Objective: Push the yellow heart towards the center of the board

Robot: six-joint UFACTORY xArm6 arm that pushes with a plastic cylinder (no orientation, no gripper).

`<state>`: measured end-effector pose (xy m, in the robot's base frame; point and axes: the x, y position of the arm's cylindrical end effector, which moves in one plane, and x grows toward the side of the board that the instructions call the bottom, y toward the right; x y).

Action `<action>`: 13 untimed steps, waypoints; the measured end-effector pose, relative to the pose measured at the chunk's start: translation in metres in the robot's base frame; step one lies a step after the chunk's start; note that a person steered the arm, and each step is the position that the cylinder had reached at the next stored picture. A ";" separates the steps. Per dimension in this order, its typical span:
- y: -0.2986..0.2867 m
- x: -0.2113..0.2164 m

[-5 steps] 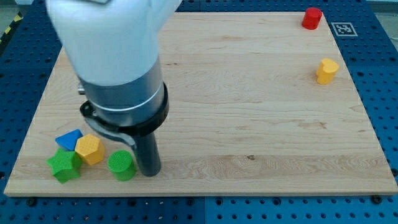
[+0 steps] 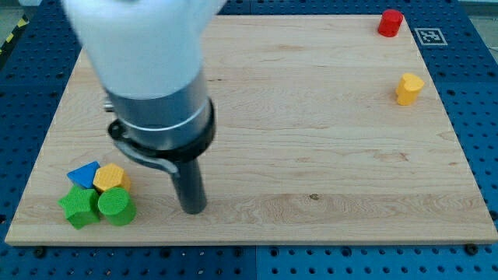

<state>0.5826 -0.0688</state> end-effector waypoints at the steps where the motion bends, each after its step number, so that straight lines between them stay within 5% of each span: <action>1: 0.021 -0.006; 3: 0.087 -0.024; 5: 0.089 -0.024; 8: 0.228 -0.024; 13: 0.355 -0.024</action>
<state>0.5583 0.2862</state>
